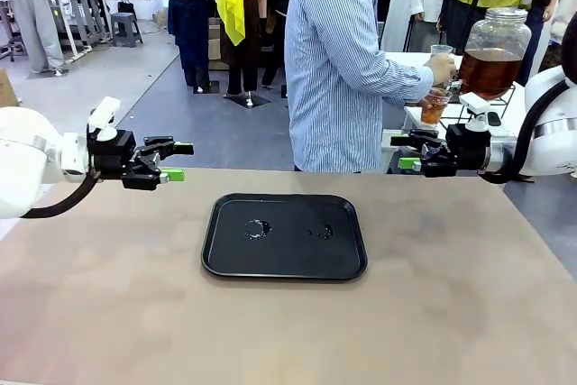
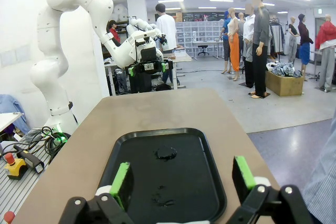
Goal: Pour the drink into the iced cup.
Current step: Open the gripper to release the iced cup you were holding.
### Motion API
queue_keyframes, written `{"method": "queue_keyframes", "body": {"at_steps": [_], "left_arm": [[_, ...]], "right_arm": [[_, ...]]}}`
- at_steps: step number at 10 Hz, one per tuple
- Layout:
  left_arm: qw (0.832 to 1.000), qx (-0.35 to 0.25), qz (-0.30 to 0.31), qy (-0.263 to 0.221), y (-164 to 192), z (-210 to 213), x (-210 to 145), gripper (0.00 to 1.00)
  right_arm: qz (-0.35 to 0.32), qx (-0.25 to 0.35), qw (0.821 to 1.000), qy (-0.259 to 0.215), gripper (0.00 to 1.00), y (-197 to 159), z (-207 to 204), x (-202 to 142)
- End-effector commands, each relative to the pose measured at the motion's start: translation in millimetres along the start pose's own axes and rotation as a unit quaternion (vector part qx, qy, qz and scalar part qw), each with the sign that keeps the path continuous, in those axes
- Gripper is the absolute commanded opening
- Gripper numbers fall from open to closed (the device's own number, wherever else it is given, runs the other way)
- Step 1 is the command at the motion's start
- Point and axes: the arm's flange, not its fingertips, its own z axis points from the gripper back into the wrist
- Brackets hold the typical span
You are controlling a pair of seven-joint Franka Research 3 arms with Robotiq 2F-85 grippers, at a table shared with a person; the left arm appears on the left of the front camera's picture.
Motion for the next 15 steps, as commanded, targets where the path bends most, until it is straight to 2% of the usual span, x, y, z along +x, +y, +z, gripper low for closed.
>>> {"method": "queue_keyframes", "body": {"at_steps": [1, 15], "left_arm": [[1.000, 0.000, 0.002, 0.003, 1.2, -0.8, 1.8, 1.00], [1.000, 0.000, 0.002, 0.003, 1.2, -0.8, 1.8, 1.00]], "right_arm": [[0.001, 0.002, 1.000, 0.000, 1.00, -0.8, -0.2, 2.8], [0.001, 0.002, 1.000, 0.000, 1.00, -0.8, -0.2, 2.8]]}}
